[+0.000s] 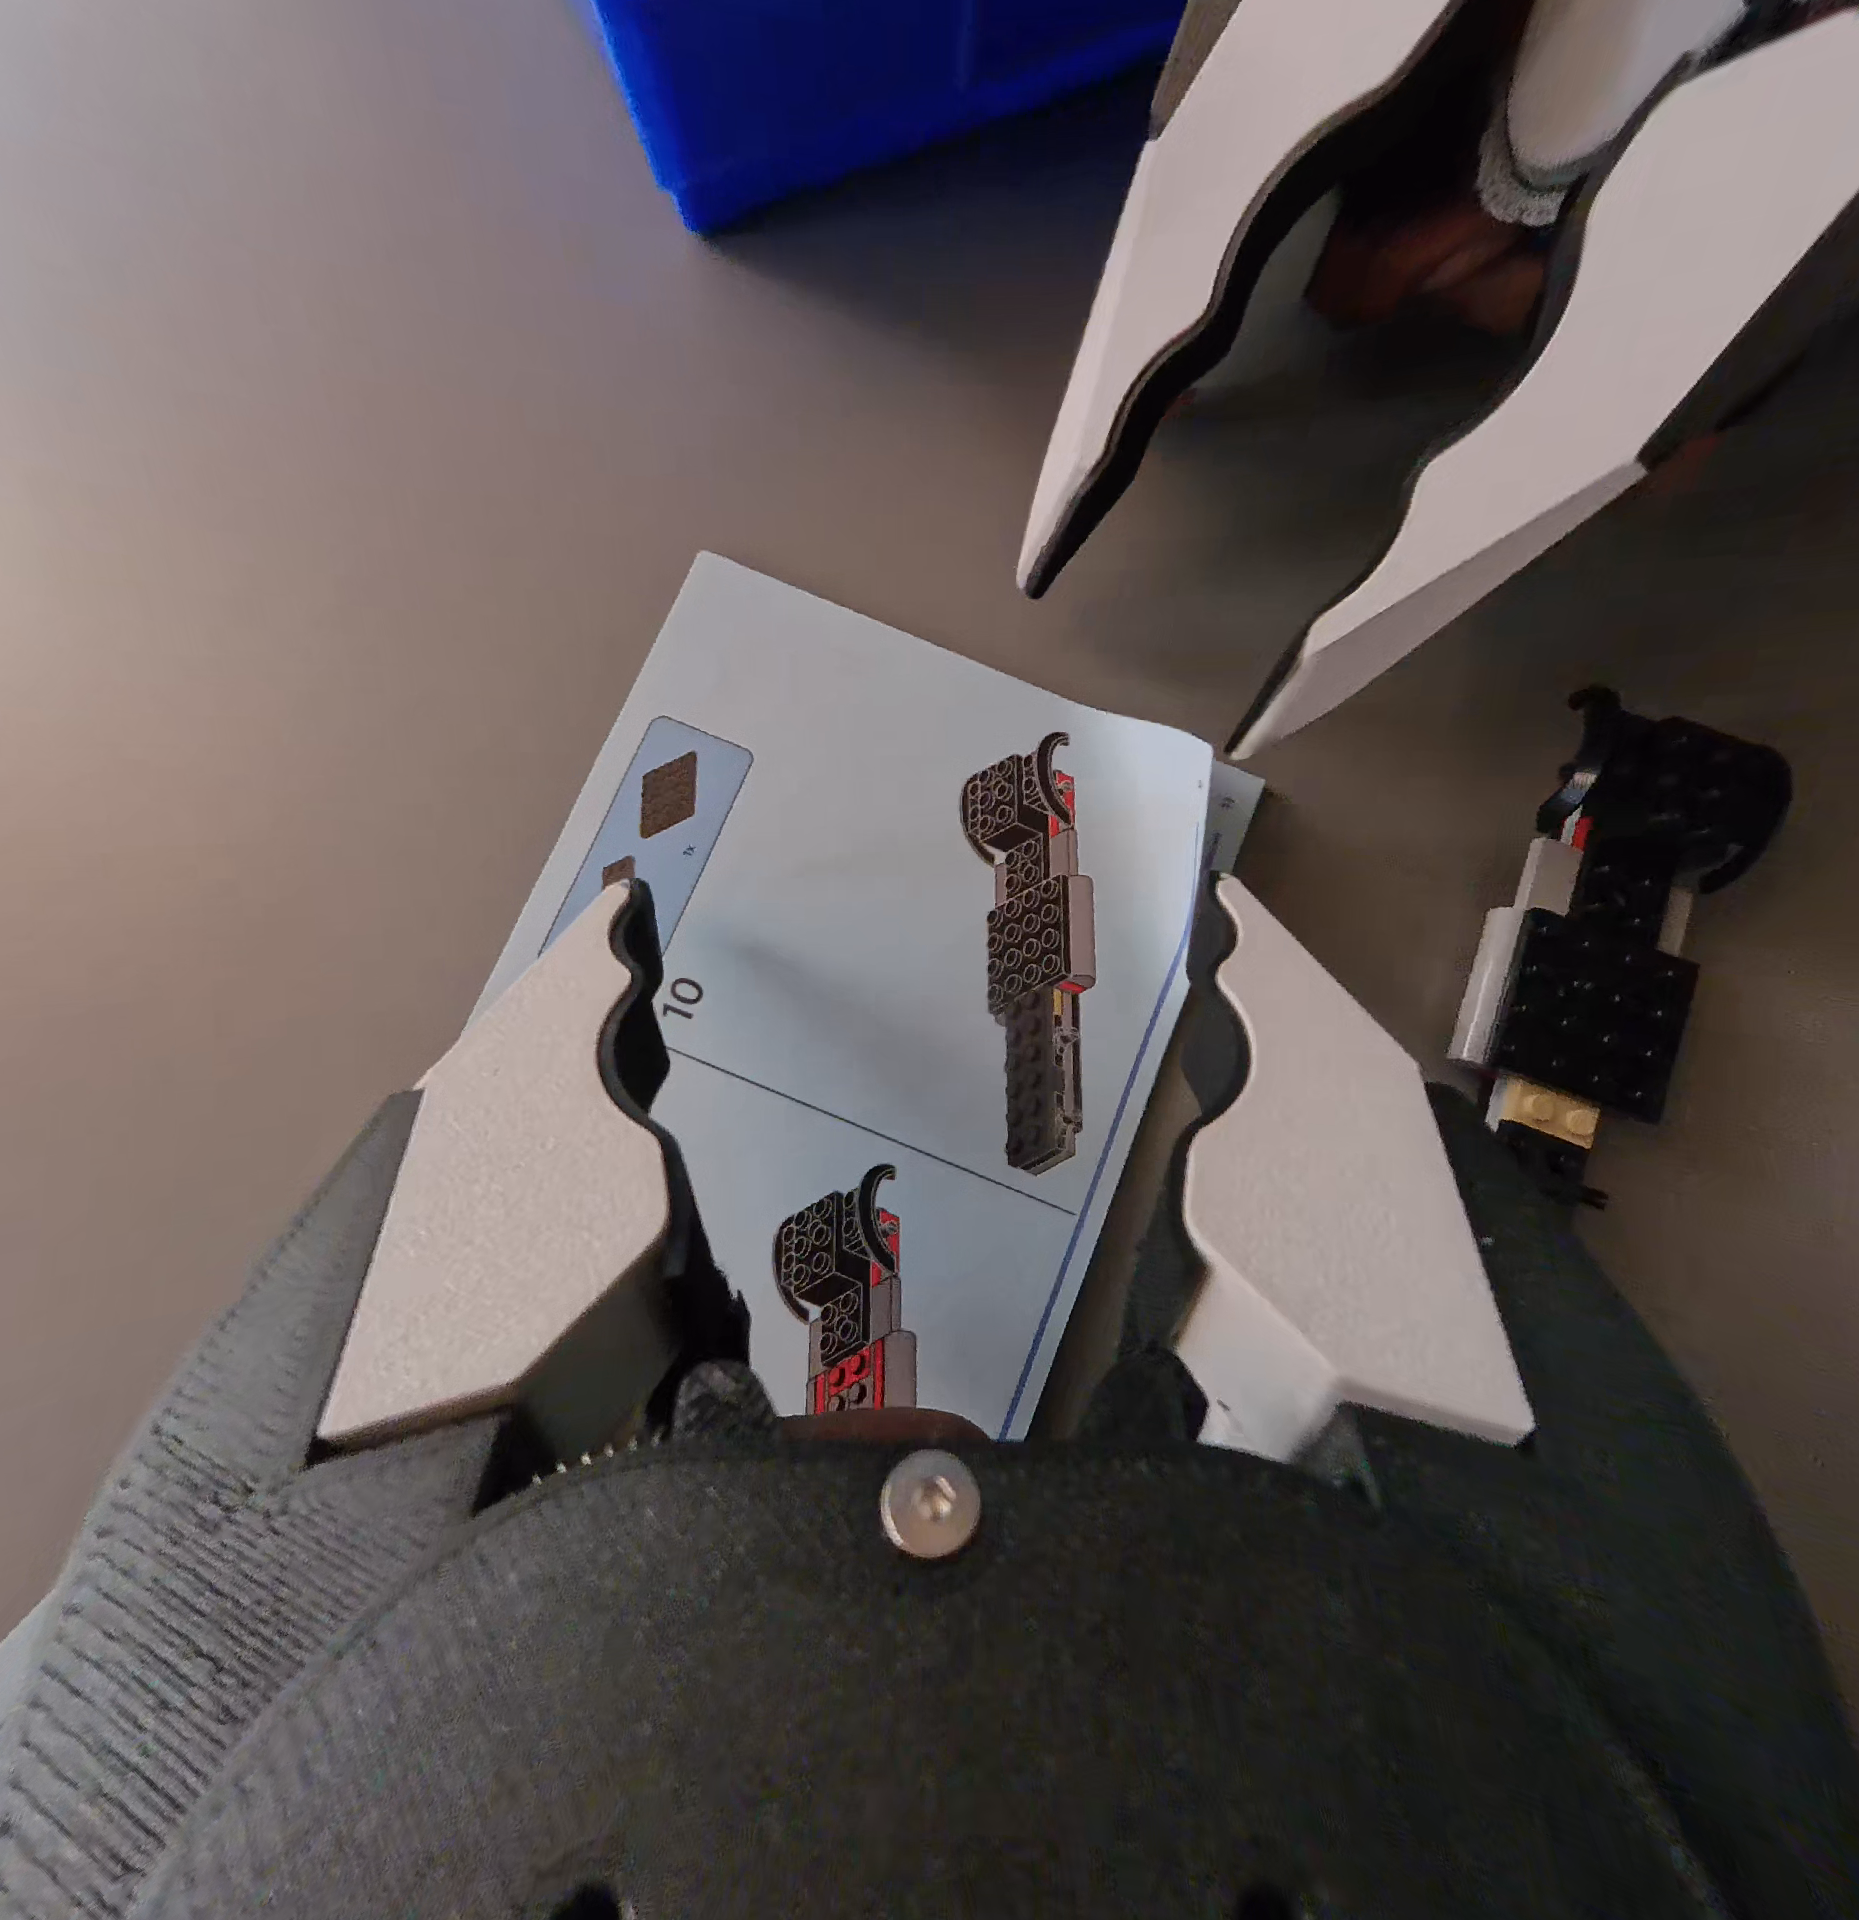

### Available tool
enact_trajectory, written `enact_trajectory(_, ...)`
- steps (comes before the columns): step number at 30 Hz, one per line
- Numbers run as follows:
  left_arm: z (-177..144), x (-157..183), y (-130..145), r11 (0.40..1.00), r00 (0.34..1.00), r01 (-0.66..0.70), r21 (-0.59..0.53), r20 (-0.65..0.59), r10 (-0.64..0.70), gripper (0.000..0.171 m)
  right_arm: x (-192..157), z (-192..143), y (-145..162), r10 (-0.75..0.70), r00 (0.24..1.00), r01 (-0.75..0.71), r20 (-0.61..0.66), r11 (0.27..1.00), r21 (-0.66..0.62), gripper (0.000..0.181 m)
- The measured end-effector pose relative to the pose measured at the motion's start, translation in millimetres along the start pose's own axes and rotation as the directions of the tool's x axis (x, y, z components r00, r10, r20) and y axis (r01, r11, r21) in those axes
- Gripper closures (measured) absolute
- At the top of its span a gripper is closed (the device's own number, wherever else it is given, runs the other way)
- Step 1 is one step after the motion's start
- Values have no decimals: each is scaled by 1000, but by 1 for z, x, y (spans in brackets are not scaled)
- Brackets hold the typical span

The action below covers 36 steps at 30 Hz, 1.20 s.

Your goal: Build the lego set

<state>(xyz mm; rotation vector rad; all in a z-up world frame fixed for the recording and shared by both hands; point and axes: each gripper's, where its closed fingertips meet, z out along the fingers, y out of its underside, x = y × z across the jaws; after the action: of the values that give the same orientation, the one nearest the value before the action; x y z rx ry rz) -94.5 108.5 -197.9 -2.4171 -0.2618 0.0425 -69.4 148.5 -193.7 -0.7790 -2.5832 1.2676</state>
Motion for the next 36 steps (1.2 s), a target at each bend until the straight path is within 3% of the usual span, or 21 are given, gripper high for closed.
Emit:
enact_trajectory(22,-5,-3,-2,999,999,44,17,-14,-44,71,5,10,-4,-64,994,62,-85,998,-21,130)
enact_trajectory(30,-15,13,-15,998,1000,23,55,-23,-22,72,13,8,-17,23,994,-17,-106,998,60,131)
enact_trajectory(32,-15,19,-17,997,999,33,72,-27,-31,81,15,7,-20,42,993,-33,-111,996,80,131)
enact_trajectory(36,-13,24,-13,995,998,67,81,-9,-66,121,20,6,-24,74,989,-60,-129,992,111,131)
